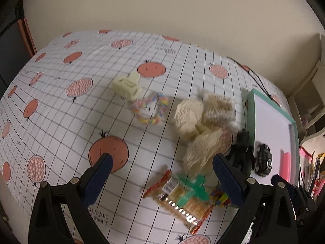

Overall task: Organize objects
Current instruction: 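Withdraw both tools from the tray back toward the remaining pile, then grasp the biscuit packet with the left tool while the right tool grasps the colourful blocks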

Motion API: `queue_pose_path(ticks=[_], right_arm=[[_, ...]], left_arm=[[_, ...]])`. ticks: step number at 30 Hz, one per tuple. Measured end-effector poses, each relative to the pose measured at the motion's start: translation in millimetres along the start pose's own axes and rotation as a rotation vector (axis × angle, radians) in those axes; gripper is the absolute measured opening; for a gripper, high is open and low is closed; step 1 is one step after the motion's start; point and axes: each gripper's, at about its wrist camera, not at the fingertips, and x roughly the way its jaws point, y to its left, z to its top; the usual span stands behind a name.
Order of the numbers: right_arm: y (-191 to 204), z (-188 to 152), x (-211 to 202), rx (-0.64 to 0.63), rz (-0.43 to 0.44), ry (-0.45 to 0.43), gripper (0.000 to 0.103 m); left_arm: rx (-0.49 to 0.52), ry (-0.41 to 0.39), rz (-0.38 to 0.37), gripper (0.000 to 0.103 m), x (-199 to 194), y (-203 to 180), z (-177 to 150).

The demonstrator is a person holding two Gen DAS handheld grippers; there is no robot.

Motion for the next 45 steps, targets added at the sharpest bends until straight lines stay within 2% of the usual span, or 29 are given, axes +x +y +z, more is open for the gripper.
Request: queue_pose_path(ticks=[9, 12, 20, 22, 26, 36, 45], right_arm=[[8, -3, 7, -0.026, 0.044, 0.045, 0.080], [11, -5, 7, -0.038, 0.055, 0.054, 0.071], [19, -8, 13, -0.074, 0.072, 0.088, 0.059], [19, -8, 15, -0.078, 0.074, 0.096, 0.058], [19, -10, 20, -0.083, 0.067, 0.115, 0.053], [21, -13, 26, -0.101, 0.054, 0.137, 0.046], [22, -14, 26, -0.111, 0.046, 0.140, 0.046]], left_arm=[[0.023, 0.085, 0.036, 0.099, 5, -2, -8], [0.001, 0.109, 0.022, 0.099, 6, 1, -12], [-0.017, 0.176, 0.005, 0.098, 16, 6, -27], [-0.022, 0.203, -0.009, 0.094, 19, 5, -31], [-0.037, 0.239, -0.026, 0.092, 26, 5, -36], [-0.013, 0.260, -0.024, 0.088, 29, -1, -40], [-0.007, 0.279, -0.006, 0.087, 31, 4, -41]])
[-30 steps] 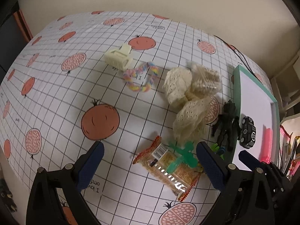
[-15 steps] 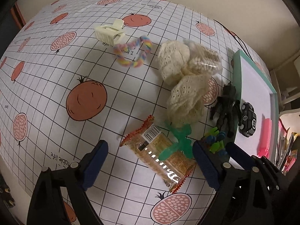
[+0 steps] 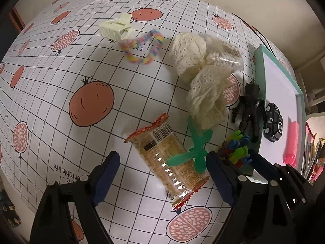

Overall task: Organize objects
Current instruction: 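Grasp the biscuit packet with the left tool while the right tool grasps the colourful blocks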

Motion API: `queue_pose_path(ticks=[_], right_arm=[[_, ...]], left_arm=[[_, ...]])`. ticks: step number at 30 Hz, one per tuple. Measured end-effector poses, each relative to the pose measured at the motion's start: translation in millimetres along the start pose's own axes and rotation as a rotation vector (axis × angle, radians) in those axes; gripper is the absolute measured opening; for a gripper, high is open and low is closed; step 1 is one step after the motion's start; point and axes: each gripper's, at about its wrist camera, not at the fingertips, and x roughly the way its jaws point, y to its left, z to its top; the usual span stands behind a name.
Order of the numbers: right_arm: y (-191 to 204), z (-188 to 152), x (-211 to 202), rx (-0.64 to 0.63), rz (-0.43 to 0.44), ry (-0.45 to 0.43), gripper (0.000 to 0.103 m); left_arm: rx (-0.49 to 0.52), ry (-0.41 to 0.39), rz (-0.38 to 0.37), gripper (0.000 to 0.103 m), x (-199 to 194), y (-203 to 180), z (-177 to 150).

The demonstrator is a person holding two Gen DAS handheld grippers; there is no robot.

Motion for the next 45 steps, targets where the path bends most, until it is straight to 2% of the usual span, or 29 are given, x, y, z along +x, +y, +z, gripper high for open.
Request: queue_pose_path(ticks=[3, 8, 12, 19, 26, 29, 32, 39, 42, 45], right_arm=[[2, 0, 1, -0.012, -0.007, 0.004, 0.045], [-1, 1, 0, 0.001, -0.003, -0.002, 0.045], [0, 0, 1, -0.007, -0.009, 0.000, 0.044], [-2, 1, 0, 0.011, -0.002, -0.011, 0.044], [-4, 1, -3, 0.017, -0.005, -0.021, 0.044], [-5, 2, -4, 0.025, -0.005, -0.027, 0.044], [-5, 2, -4, 0.022, -0.009, -0.026, 0.044], [-6, 2, -4, 0.029, -0.010, -0.029, 0.044], [-6, 2, -5, 0.032, -0.013, -0.034, 0.043], [-5, 1, -5, 0.020, -0.023, -0.032, 0.043]], left_arm=[[0.014, -0.004, 0.017, 0.088, -1, 0, 0], [-0.004, 0.016, -0.013, 0.087, -3, 8, 0], [-0.001, 0.015, -0.003, 0.087, -3, 11, 0], [-0.006, 0.020, -0.043, 0.087, -10, 15, -1], [0.001, 0.011, -0.050, 0.086, -17, 20, -3], [-0.001, 0.015, -0.086, 0.084, -22, 28, -2], [0.015, 0.000, -0.069, 0.084, -27, 30, -2], [0.005, 0.020, -0.114, 0.082, -29, 39, -5], [0.018, 0.004, -0.099, 0.081, -33, 41, -6], [0.015, 0.022, -0.111, 0.081, -32, 44, -8]])
